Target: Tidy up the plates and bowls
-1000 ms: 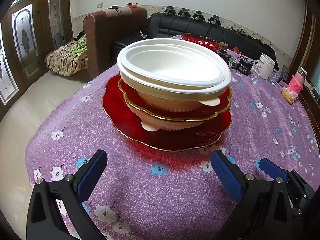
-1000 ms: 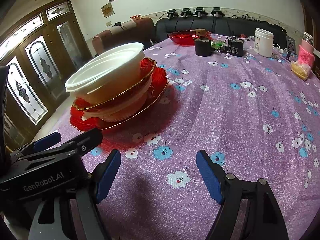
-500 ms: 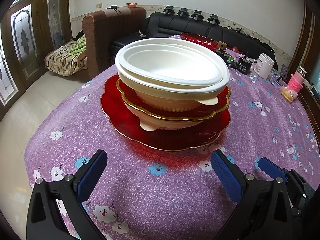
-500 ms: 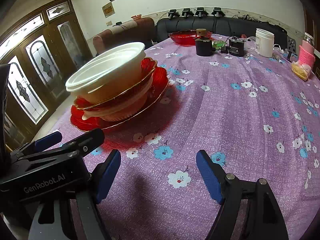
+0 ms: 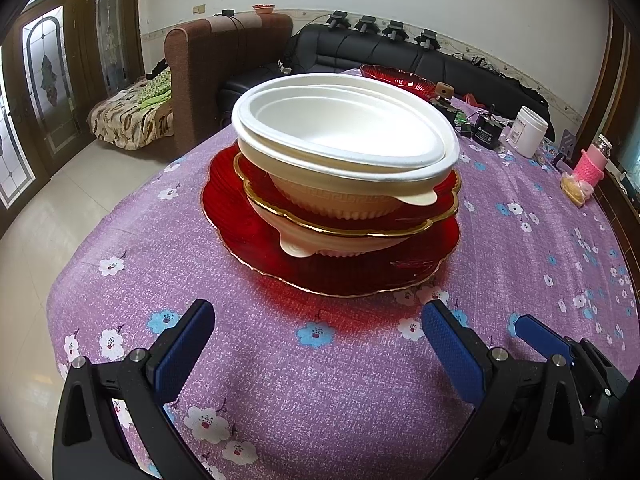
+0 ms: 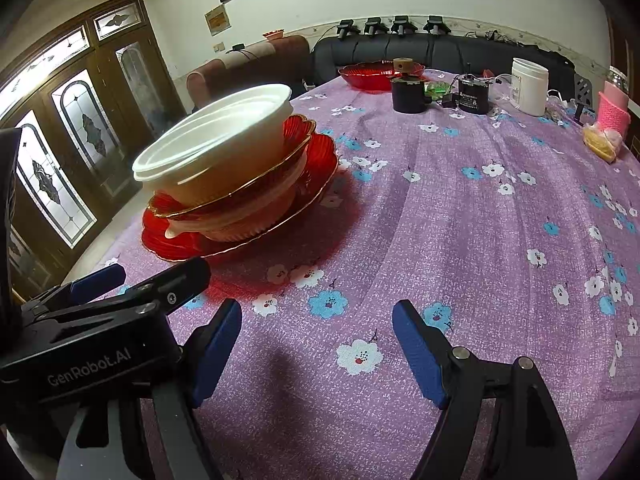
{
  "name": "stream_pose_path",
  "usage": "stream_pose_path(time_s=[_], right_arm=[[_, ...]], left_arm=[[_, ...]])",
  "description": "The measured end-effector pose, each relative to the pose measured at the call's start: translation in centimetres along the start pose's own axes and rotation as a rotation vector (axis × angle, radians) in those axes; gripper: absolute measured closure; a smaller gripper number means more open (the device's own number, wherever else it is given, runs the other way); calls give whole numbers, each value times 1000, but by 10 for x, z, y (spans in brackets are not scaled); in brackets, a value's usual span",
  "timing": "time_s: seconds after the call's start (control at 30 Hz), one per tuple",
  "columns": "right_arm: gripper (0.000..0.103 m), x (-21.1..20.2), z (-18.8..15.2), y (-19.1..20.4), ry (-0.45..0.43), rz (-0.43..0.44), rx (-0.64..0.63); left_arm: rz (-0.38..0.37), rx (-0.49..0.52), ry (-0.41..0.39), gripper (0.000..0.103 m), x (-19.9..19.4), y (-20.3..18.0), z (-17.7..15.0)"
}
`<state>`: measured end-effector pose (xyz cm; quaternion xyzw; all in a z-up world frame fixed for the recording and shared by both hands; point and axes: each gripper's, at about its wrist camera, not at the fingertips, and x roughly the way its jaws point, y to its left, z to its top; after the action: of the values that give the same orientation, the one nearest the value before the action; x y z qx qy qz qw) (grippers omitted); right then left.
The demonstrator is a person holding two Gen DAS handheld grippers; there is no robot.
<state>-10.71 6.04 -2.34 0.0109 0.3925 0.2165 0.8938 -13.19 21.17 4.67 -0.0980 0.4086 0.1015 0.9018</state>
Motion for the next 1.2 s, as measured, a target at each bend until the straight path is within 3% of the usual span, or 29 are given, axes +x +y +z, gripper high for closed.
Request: stream_pose_path(time_s=[1.2], right_arm=[[21,-6,-6,11,-10,2,-33]], left_arm=[[-12,-6,9,0,-4,0,-4]])
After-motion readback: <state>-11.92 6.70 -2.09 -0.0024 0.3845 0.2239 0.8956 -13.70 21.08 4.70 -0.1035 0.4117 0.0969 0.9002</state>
